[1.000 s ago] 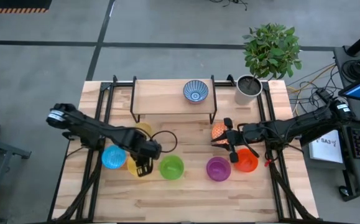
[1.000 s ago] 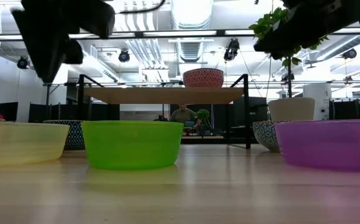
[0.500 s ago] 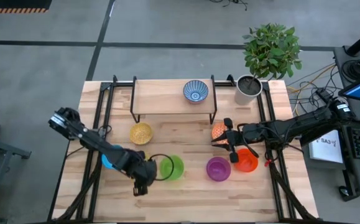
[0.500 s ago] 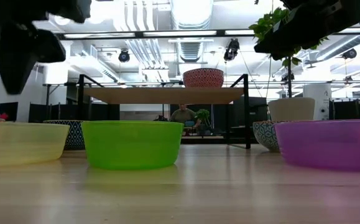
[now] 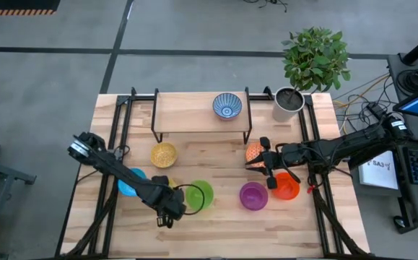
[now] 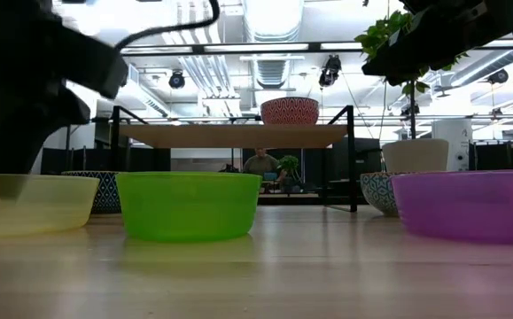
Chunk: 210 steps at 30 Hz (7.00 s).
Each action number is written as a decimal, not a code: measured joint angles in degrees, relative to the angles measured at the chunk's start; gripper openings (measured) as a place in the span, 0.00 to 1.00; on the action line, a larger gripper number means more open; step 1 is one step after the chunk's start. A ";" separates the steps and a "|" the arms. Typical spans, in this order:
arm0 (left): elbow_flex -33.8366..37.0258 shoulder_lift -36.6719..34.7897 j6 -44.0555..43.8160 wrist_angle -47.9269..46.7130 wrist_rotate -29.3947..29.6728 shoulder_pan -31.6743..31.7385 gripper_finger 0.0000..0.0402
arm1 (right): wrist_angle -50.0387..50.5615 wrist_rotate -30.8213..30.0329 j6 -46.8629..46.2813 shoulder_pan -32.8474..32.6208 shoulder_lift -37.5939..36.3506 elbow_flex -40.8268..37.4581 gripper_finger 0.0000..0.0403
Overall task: Place and stack bowls onto a shelf
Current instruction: Put the yellow bowl on the shelf, then stack the light blue bowl on the top of the red bowl on the shelf
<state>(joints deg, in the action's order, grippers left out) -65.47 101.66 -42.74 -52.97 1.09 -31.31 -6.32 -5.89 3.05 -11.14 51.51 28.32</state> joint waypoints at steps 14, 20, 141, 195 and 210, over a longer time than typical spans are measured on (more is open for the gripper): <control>-1.26 0.87 -0.87 -1.03 -1.91 -0.63 0.09 | 0.01 0.00 -0.02 0.00 0.00 -0.03 0.17; -8.66 0.15 2.72 -6.44 -2.57 -0.79 0.01 | 0.04 0.00 -0.02 0.00 0.02 -0.26 0.17; -34.12 -4.30 54.78 -27.04 10.72 55.43 0.00 | 0.07 -0.07 0.62 0.02 0.02 -0.92 0.17; 9.01 -40.44 42.66 33.31 8.34 22.81 0.39 | -9.38 -1.66 -9.29 -0.98 0.02 0.02 0.17; 35.98 -55.63 44.90 60.72 8.89 12.22 0.39 | -8.76 -1.75 -13.79 -2.61 0.00 3.21 0.17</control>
<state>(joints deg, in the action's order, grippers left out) -29.49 46.03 2.16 7.75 9.98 -19.09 -15.08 -7.64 -10.74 -13.74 51.51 31.53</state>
